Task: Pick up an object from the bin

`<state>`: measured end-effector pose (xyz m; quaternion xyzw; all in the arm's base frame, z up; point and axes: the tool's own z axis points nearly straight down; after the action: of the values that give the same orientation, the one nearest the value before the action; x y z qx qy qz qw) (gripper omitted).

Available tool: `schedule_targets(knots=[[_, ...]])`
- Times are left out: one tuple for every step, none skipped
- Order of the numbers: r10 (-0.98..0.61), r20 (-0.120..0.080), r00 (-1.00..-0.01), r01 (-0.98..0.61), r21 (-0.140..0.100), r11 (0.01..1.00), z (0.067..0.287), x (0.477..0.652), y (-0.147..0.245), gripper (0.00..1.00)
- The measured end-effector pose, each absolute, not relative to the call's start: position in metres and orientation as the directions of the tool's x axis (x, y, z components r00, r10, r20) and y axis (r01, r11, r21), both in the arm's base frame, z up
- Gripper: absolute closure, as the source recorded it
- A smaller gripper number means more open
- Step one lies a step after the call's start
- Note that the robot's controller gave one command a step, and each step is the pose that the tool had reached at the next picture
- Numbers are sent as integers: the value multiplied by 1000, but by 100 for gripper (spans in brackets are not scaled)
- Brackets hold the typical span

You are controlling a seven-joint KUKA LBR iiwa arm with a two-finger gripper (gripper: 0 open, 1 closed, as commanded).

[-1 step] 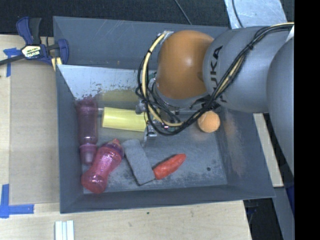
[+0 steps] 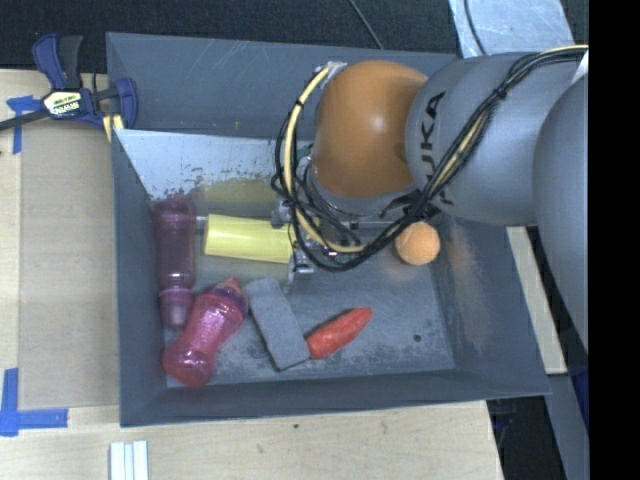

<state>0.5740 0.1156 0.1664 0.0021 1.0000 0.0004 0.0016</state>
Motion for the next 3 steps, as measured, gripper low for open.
schedule_targets(knots=[[20, -10, -1000, 20, 4, 1000, 118, 609, 174, 0], [60, -11, -998, 60, -1, 998, 114, 598, 119, 0], [47, -9, -999, 47, 7, 999, 105, 605, 151, 0]])
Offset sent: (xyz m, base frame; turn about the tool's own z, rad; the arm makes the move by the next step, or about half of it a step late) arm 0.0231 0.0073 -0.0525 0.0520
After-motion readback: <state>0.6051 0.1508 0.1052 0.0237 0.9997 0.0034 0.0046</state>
